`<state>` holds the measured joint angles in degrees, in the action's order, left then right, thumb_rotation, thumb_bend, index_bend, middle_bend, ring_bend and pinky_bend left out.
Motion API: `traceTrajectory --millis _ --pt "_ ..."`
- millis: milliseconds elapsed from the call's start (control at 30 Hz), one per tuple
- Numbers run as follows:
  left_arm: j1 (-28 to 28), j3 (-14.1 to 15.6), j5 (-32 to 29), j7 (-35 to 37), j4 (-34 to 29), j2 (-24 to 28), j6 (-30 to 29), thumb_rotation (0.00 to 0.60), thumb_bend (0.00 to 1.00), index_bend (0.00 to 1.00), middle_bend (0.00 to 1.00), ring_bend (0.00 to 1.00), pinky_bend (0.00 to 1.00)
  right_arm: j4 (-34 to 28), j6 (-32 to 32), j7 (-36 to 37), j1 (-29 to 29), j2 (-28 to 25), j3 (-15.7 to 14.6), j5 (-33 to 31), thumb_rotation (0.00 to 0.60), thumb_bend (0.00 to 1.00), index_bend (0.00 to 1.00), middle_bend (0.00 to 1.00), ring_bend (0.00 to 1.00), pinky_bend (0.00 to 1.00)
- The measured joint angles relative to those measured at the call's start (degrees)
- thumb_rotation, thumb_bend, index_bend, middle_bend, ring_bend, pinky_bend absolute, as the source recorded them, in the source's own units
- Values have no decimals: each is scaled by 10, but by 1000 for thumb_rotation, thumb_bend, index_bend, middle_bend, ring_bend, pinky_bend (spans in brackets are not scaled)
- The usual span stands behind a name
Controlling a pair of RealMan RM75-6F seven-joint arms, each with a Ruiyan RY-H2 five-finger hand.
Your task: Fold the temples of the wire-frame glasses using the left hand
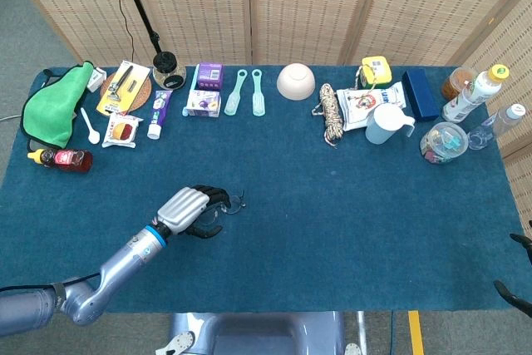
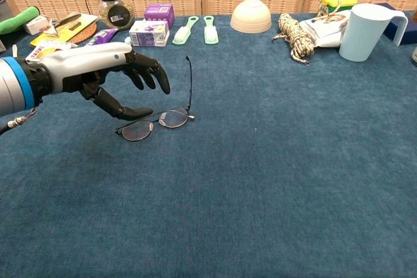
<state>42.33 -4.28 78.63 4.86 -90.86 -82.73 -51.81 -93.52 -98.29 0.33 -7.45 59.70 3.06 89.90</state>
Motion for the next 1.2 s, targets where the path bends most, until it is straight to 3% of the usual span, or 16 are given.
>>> traceTrajectory --millis 200,300,400,633,767,900,1200 --pt "-16 -1 32 -44 -6 17 -59 487 321 343 260 219 248 1 2 1 2 2 0 3 600 0 255 118 151 223" --pt "-20 -3 34 -79 -1 16 -70 487 321 291 223 181 248 1 2 2 3 3 0 4 600 0 255 118 151 223" --pt "-18 -8 22 -117 3 13 -66 487 321 224 150 114 234 1 -1 3 2 2 0 4 600 0 255 118 151 223" --pt "0 -21 -15 -234 10 0 -48 492 321 103 10 0 76 2 -4 6 -2 0 0 1 600 0 255 118 151 223" --pt "17 -25 -40 -301 10 -2 -29 458 321 51 0 0 4 3 -4 6 -2 0 0 0 600 0 255 118 151 223" --pt "38 -27 -69 -377 6 -2 -6 429 327 45 0 0 0 2 -5 6 -2 0 1 1 600 0 255 118 151 223" --pt "95 -27 -193 -552 -24 -3 26 413 575 38 0 0 0 7 -8 13 -6 1 1 -4 600 0 254 118 151 223"
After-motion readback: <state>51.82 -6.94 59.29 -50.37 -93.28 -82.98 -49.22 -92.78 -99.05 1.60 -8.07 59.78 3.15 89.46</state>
